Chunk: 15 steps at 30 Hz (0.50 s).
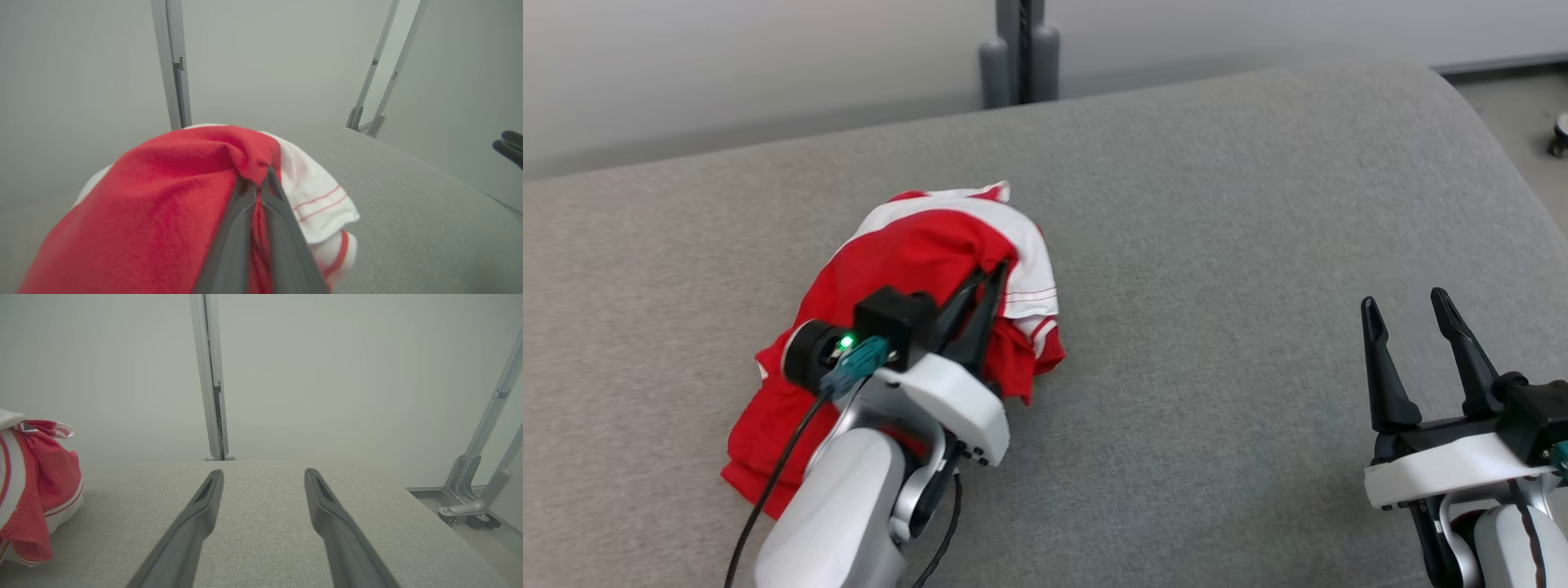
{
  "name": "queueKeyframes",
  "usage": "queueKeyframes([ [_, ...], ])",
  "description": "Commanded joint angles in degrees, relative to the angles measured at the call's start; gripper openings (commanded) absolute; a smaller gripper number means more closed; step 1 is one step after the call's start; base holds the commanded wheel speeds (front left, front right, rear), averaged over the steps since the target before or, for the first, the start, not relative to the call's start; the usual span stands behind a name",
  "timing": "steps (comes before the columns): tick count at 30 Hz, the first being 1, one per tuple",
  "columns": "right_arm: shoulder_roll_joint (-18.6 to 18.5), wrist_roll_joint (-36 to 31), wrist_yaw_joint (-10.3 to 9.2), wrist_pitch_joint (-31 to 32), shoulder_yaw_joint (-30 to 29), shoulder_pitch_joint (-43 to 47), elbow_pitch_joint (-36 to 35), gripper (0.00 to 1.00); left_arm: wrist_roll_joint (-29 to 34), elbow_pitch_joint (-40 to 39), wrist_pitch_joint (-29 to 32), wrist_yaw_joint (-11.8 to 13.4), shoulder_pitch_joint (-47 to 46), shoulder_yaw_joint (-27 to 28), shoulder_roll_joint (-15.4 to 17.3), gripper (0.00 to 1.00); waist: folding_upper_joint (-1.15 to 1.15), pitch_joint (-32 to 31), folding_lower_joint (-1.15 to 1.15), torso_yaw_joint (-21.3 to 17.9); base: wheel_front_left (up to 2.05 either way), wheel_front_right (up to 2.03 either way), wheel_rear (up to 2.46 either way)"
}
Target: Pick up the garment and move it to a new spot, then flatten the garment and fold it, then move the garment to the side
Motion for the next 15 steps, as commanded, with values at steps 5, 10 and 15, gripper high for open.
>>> queueKeyframes([
  [5, 0.6, 0.9, 0.09, -1.0, 0.3, -1.7, 1.0, 1.0, -2.5, 5.2, -0.2, -0.4, -4.6, -5.1, 0.1, 0.0, 0.0, 5.5, 0.0, -4.8, 0.0, 0.0, 0.0],
  [10, 1.2, 1.5, 0.09, -1.5, 0.7, -3.1, 2.2, 1.0, -6.1, 11.5, -0.4, 0.0, -7.2, -10.6, 0.1, 0.36, 0.0, 7.4, 0.0, -5.8, 0.0, 0.0, 0.0],
  [15, 1.6, 1.3, 0.09, -1.7, 0.2, -3.4, 3.4, 1.0, -8.4, 14.5, -4.0, 1.9, -8.3, -14.1, 0.1, 1.0, 0.0, 6.7, 0.0, -4.8, 0.0, 0.0, 0.0],
])
